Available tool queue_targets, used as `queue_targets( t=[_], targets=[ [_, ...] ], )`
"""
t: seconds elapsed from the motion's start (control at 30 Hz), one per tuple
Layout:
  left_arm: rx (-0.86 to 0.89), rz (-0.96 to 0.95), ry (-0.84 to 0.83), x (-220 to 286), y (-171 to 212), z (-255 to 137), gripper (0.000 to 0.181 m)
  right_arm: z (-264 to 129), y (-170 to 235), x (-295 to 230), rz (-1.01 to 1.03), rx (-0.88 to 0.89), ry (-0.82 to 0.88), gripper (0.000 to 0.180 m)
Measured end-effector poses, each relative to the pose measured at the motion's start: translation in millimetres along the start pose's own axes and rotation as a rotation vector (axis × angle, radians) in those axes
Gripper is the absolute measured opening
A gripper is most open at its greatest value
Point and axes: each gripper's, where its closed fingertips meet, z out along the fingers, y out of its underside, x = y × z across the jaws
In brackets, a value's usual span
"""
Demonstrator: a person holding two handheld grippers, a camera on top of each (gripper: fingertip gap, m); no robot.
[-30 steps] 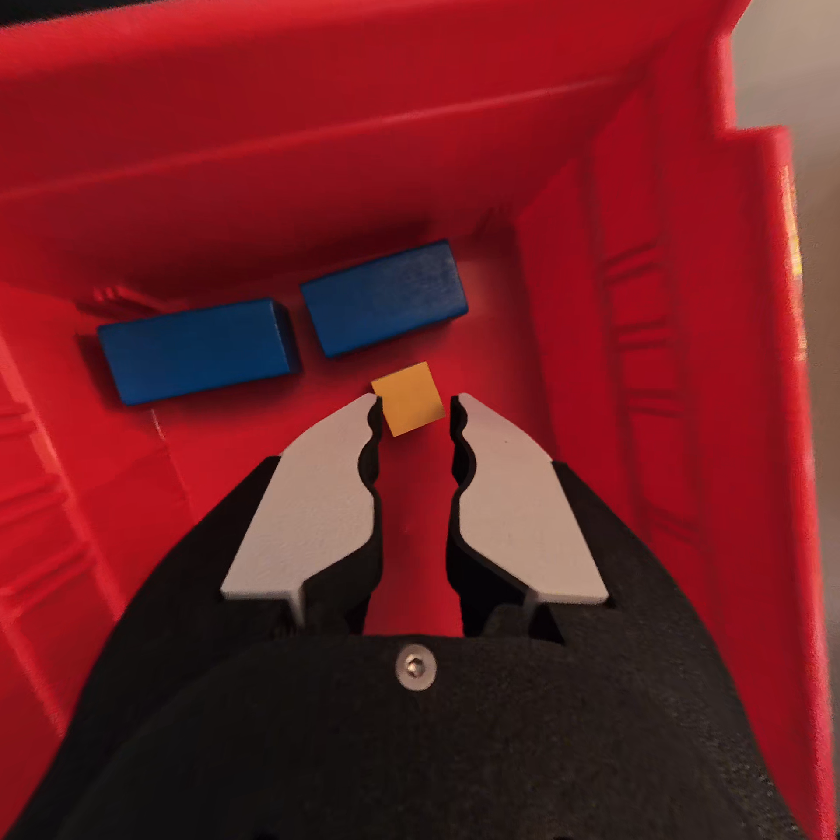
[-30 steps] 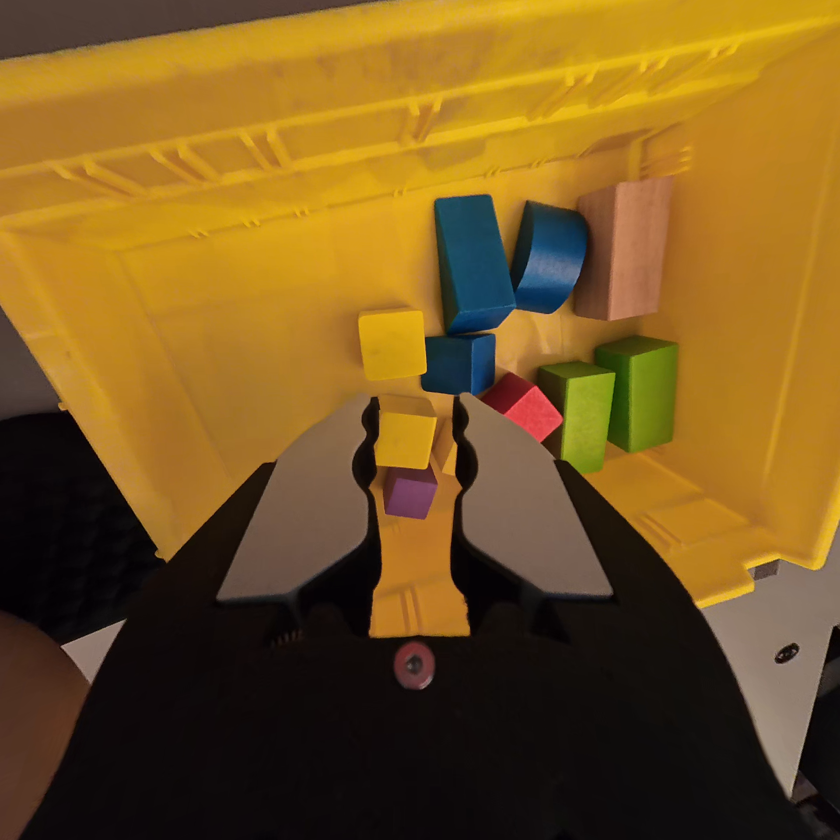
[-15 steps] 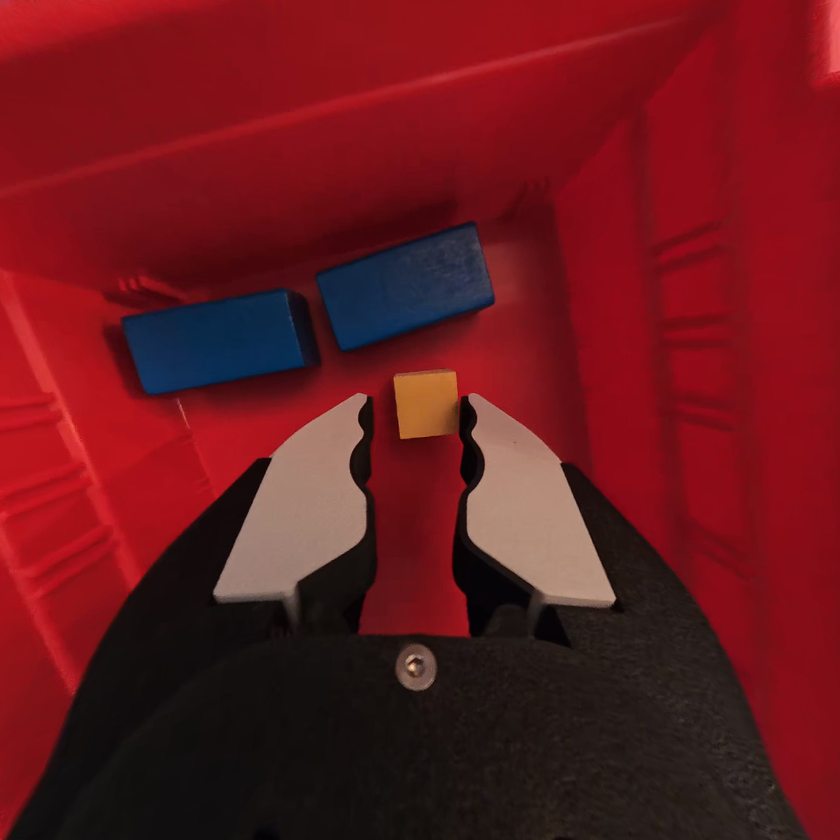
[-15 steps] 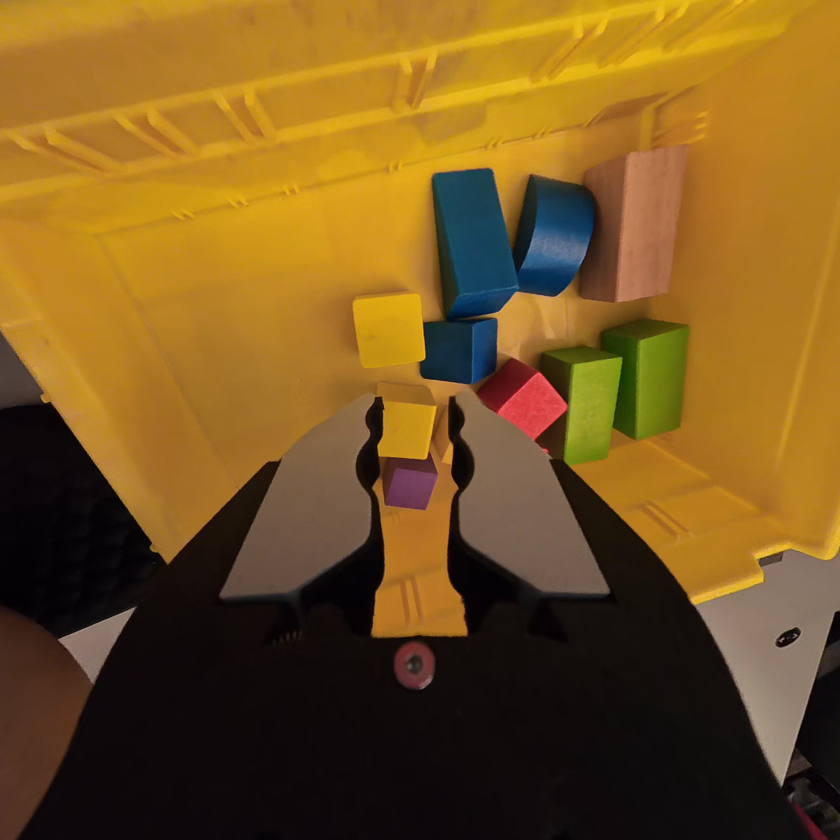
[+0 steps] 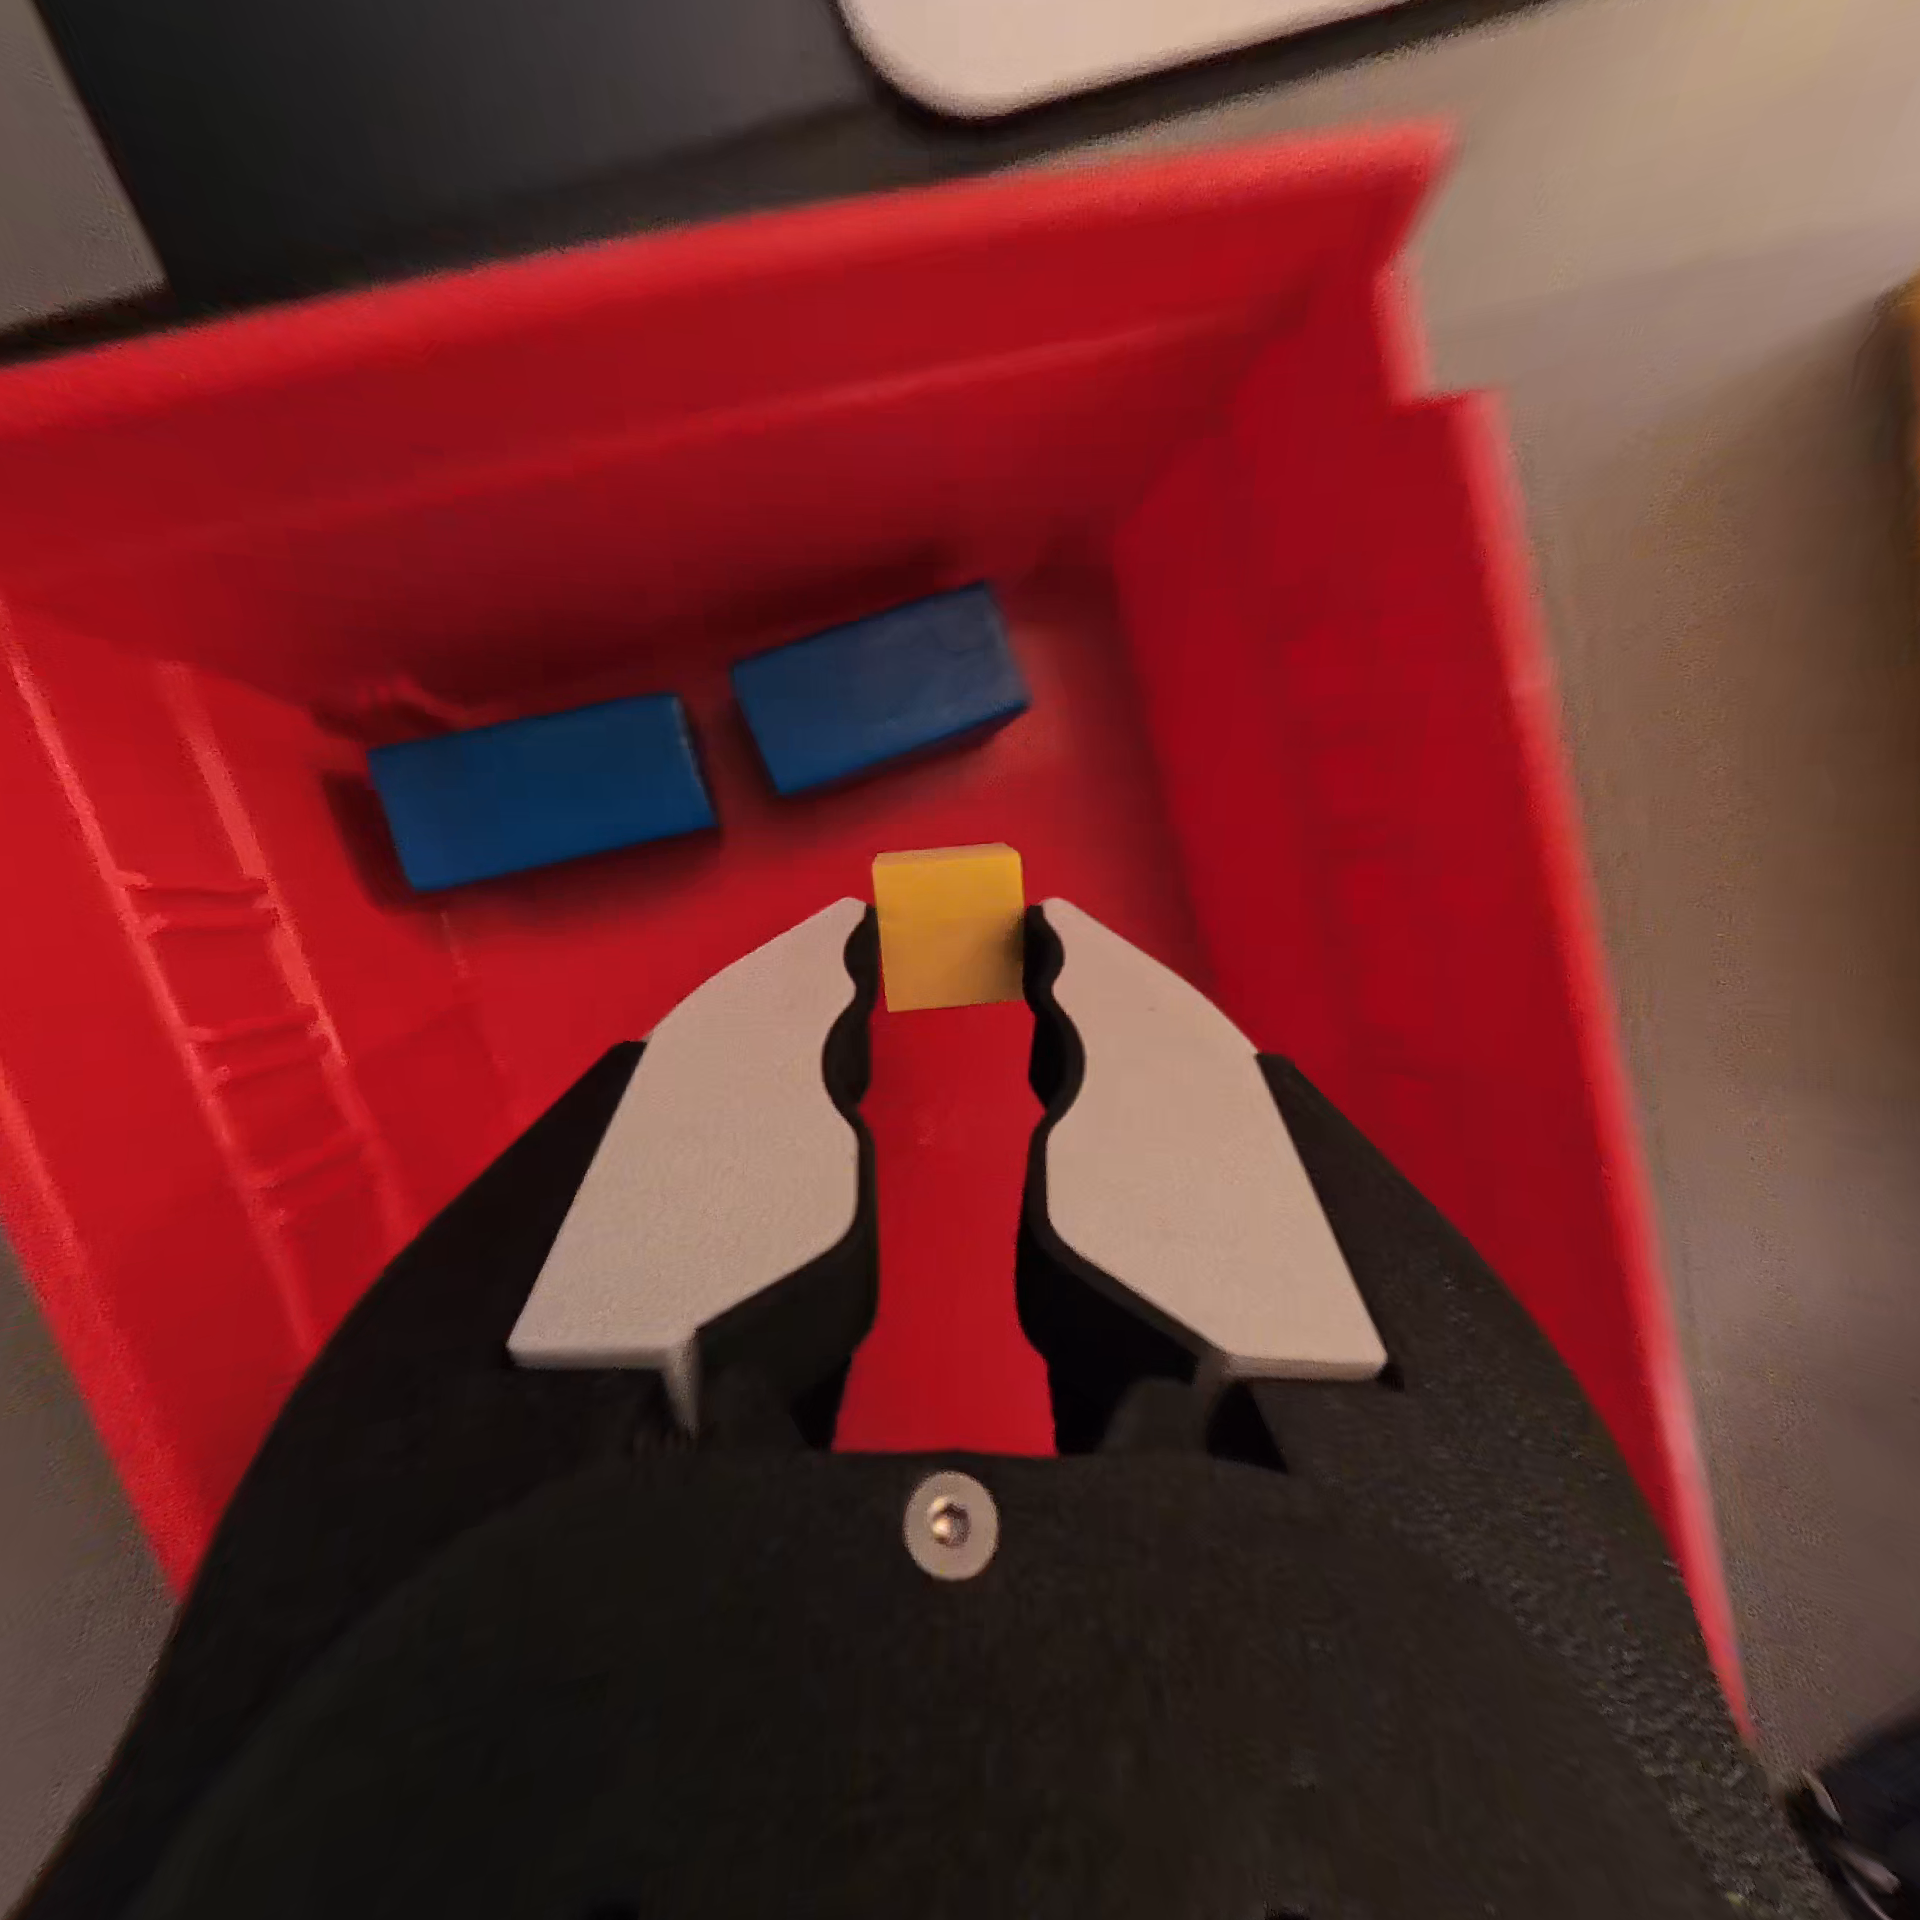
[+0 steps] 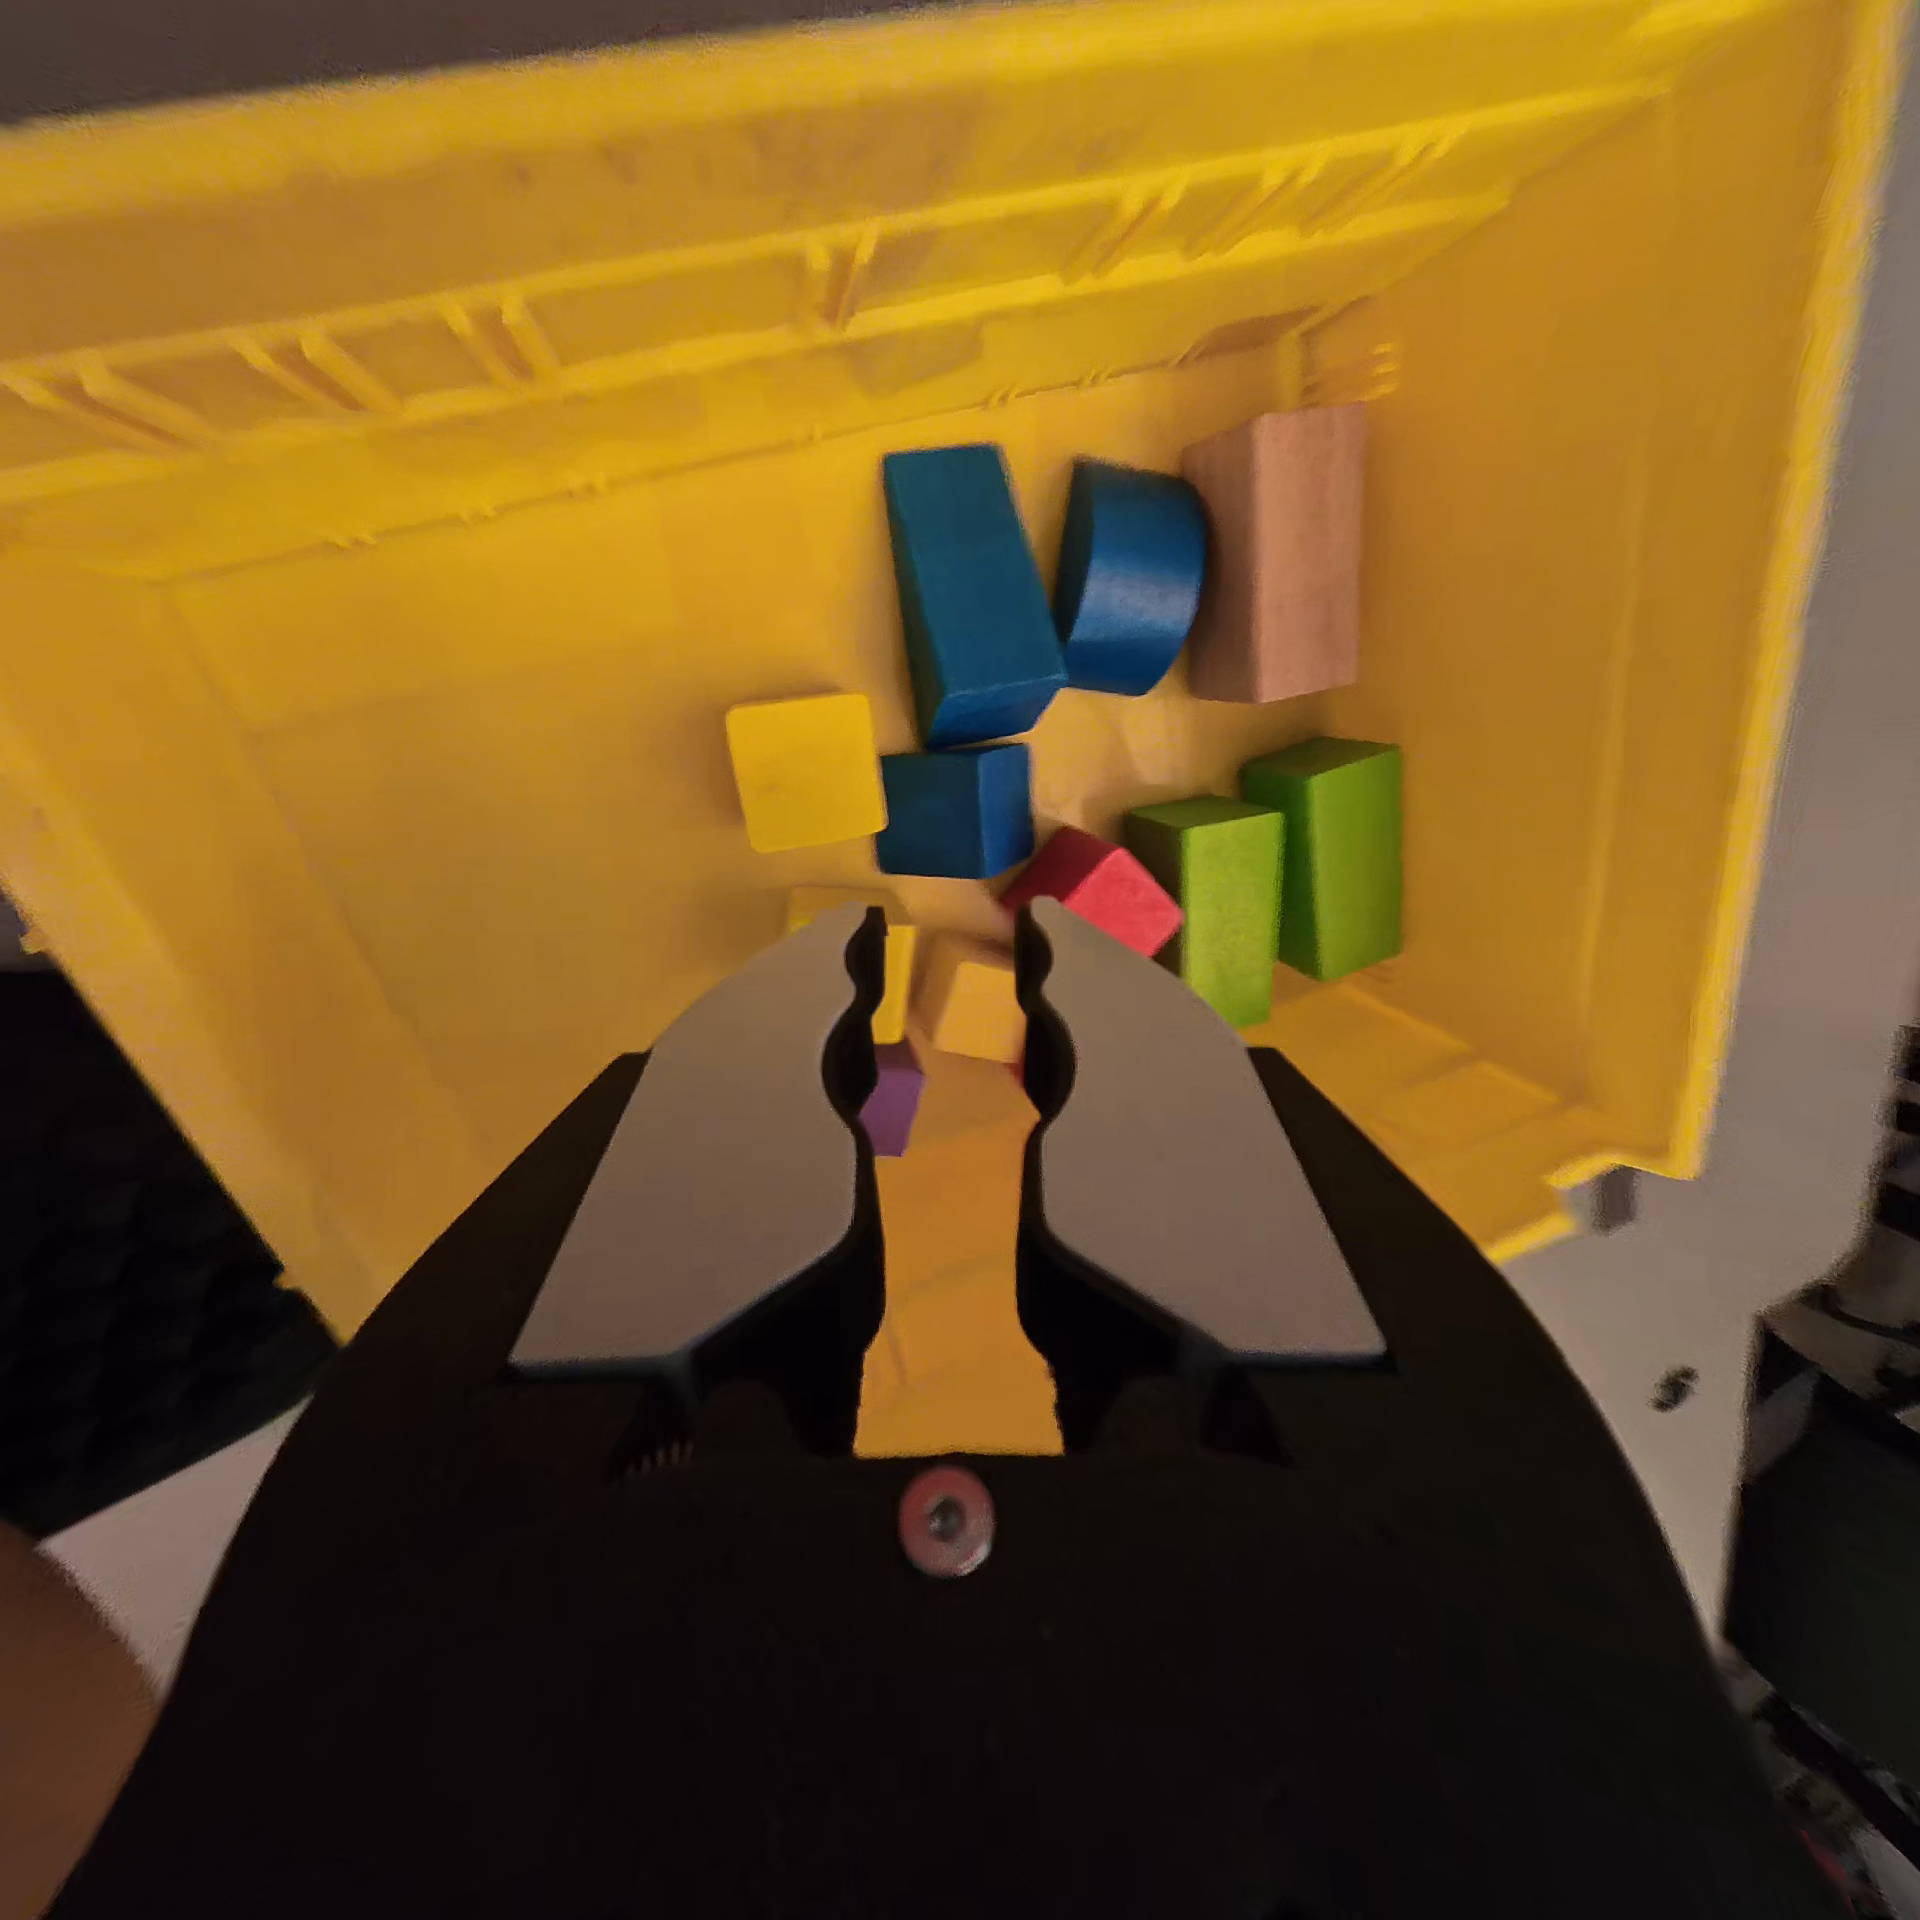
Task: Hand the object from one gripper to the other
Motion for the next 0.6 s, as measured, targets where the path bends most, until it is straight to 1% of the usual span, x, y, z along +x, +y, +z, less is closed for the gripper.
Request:
queue_targets(
  t=[0.07,0.13,0.17,0.23,0.27,0.3,0.37,0.4,0.43,0.5,0.6],
  targets=[
    [0.101,-0.009,0.143,22,-13,-30,0.026,-14,-14,12,-0.027,0.047,0.103,0.025],
    [0.187,0.035,0.314,54,-22,-63,0.026,-35,-40,20,-0.099,0.132,0.236,0.025],
    [0.204,0.075,0.402,73,-22,-78,0.026,-48,-57,21,-0.141,0.19,0.302,0.025],
    [0.188,0.181,0.597,117,-11,-101,0.026,-73,-98,10,-0.228,0.332,0.378,0.026],
    [0.159,0.237,0.704,140,-3,-110,0.026,-83,-120,-4,-0.28,0.416,0.381,0.029],
    [0.125,0.296,0.806,162,7,-117,0.026,-90,-142,-24,-0.346,0.502,0.349,0.033],
    [0.056,0.405,0.964,198,24,-127,0.026,-102,-181,-77,-0.505,0.679,0.232,0.044],
    [0.02,0.449,1.004,211,32,-128,0.026,-106,-195,-103,-0.575,0.755,0.173,0.046],
    [-0.017,0.487,1.025,221,39,-127,0.026,-111,-208,-119,-0.622,0.808,0.161,0.045],
    [-0.072,0.547,1.055,236,52,-125,0.026,-119,-228,-130,-0.664,0.872,0.248,0.045],
    [-0.13,0.594,1.1,253,65,-126,0.026,-122,-241,-151,-0.721,0.943,0.248,0.044]
  ],
)
